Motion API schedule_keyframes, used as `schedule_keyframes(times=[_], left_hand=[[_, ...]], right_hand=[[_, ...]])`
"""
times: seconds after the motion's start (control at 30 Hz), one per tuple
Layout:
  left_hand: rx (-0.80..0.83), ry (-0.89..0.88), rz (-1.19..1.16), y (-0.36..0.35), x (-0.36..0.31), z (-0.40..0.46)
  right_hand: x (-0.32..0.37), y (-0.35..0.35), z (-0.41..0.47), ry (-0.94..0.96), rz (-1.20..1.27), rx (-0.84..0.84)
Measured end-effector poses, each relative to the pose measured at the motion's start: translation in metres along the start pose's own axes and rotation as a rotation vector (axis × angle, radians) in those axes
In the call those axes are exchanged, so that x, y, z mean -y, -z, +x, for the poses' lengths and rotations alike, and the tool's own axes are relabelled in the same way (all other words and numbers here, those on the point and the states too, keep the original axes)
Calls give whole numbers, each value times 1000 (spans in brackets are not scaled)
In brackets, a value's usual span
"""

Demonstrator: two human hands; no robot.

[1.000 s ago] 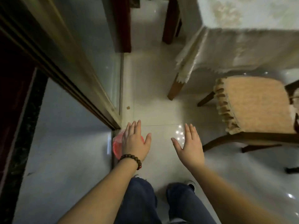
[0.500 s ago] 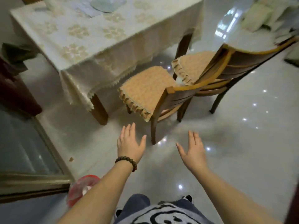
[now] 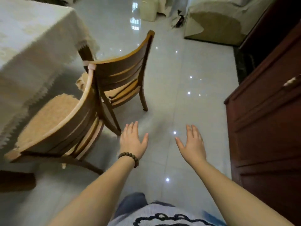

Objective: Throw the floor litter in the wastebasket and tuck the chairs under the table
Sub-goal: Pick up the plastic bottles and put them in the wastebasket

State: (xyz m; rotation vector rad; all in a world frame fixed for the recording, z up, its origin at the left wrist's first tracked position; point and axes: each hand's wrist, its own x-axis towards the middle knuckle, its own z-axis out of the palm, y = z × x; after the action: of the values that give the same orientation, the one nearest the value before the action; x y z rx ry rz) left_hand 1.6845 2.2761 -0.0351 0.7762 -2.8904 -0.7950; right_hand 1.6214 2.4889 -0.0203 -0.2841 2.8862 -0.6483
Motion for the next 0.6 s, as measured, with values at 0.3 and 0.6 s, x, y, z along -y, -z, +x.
schedule_keyframes(times=[0.3,0.6], left_hand=[[71,-109,86,-56,-92,123],[98,-157,85,-78,-177,336]], right_hand=[[-65,31,114,-164,64,-40],[-81,68,337,-204,60,-50]])
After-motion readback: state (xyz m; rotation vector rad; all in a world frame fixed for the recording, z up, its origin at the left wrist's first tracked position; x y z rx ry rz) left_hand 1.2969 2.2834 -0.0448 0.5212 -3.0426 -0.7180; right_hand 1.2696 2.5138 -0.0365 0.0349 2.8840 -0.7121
